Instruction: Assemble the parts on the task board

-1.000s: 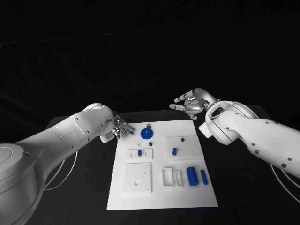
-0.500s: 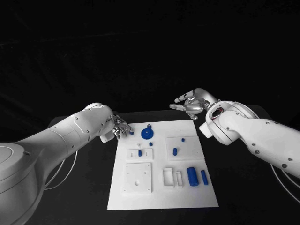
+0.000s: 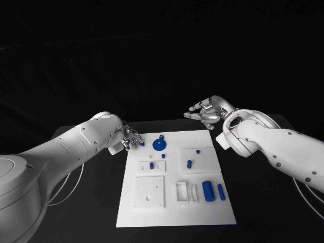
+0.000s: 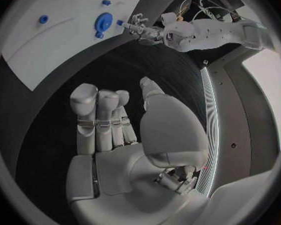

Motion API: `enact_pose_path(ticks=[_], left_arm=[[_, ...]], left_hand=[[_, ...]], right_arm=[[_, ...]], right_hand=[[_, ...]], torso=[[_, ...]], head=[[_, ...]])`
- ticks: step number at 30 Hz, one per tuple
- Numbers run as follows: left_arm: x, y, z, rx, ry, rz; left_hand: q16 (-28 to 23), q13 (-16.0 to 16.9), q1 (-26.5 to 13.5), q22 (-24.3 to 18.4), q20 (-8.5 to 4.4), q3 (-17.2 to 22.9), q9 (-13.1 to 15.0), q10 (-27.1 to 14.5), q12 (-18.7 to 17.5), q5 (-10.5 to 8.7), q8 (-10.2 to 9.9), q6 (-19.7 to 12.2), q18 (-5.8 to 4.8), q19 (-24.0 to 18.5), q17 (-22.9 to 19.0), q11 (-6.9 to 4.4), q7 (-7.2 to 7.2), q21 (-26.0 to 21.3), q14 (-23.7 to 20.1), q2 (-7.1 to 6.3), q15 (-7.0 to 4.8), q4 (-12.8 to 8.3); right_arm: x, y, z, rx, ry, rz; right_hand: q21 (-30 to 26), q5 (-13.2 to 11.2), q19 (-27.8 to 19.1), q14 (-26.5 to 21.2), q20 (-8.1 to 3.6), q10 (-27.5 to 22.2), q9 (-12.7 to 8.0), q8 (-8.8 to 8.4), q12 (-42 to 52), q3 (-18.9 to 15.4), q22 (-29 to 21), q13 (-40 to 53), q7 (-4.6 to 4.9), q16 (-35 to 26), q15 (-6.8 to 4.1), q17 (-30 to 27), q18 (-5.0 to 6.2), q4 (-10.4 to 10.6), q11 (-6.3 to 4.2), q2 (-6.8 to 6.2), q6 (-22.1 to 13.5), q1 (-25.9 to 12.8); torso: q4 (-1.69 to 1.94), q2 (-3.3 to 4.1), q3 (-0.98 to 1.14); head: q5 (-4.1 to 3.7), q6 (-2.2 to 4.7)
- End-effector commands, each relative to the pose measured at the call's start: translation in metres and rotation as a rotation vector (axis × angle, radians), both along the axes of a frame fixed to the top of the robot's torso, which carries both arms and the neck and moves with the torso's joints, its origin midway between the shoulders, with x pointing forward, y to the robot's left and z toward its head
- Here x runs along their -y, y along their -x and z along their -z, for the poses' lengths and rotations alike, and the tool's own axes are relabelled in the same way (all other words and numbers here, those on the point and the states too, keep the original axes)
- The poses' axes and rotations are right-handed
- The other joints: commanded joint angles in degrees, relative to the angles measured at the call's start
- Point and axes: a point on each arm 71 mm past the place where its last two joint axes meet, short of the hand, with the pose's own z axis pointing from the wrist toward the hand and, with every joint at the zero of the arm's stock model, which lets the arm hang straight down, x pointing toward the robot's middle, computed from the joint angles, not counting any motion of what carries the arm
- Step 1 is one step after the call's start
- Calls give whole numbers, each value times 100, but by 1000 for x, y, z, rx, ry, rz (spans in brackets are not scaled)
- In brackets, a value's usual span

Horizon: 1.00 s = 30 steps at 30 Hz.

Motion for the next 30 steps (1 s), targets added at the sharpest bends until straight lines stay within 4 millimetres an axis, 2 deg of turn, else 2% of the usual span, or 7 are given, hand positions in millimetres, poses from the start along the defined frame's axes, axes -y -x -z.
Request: enact_pose_path(ticks=[1,7,11,13,14,23,30], left_arm=[[0,1,1,14,8,-23],[-2,3,-1,38,35,-39],[-1,5,-4,62,52,-40],[-1,6,-6,77,62,-40],[-1,7,-6,83,66,-40],[-3,21,-21,109,99,-29],[0,41,-24,95,94,0]], left_hand=[[25,1,36,116,-41,401,801,65,-1,94,136,122,33,11,16,-8,-135,37,39,-52,-17,-314],[3,-12,-58,116,-82,516,1215,192,-43,508,206,193,32,54,77,-51,-191,111,132,-204,-58,-338],[-18,-24,-96,115,-104,558,1362,280,-83,671,167,290,33,81,114,-74,-224,143,189,-268,-82,-373],[-57,-42,-131,113,-121,600,1547,359,-156,774,18,375,28,96,159,-86,-233,168,231,-305,-95,-398],[-132,-62,-176,109,-134,661,1855,447,-284,810,-268,481,20,99,244,-91,-239,200,274,-322,-103,-418],[-134,37,-286,113,-170,681,2022,522,-155,1181,-300,649,30,165,407,-137,-300,270,405,-416,-150,-479],[-134,35,-412,107,-208,692,2177,544,43,1312,-299,786,8,216,705,-155,-358,307,516,-474,-190,-514]], right_arm=[[0,0,0,4,11,-8],[4,1,-1,4,13,-2],[7,1,-1,4,15,3],[8,1,-1,4,15,5],[9,1,-1,4,15,6],[13,0,0,1,15,15],[18,-2,2,-4,16,26]], right_hand=[[21,12,134,29,-12,15,9,9,20,-18,545,6,7,37,-23,6,55,-9,-21,28,45,-13],[21,12,134,29,-12,15,9,9,20,-18,545,6,7,37,-23,6,55,-9,-21,28,45,-13],[21,12,134,29,-12,15,9,9,20,-18,545,6,7,37,-23,6,55,-9,-21,28,45,-13],[21,12,134,29,-12,15,9,9,20,-18,545,6,7,37,-23,6,55,-9,-21,28,45,-13],[21,12,134,29,-12,15,9,9,20,-18,545,6,7,37,-23,6,55,-9,-21,28,45,-13],[21,12,134,29,-12,15,9,9,20,-18,545,6,7,37,-23,6,55,-9,-21,28,45,-13],[8,26,132,29,-13,16,9,7,13,-22,541,2,6,29,-25,0,56,-2,-22,29,51,-15]], torso=[[5,-4,-2],[25,-26,-12],[61,-63,-42],[71,-80,-55],[77,-90,-62],[126,-198,-129],[168,-286,-180]], head=[[0,-1],[8,-17],[1,-49],[4,-59],[6,-67],[41,-173],[54,-276]])
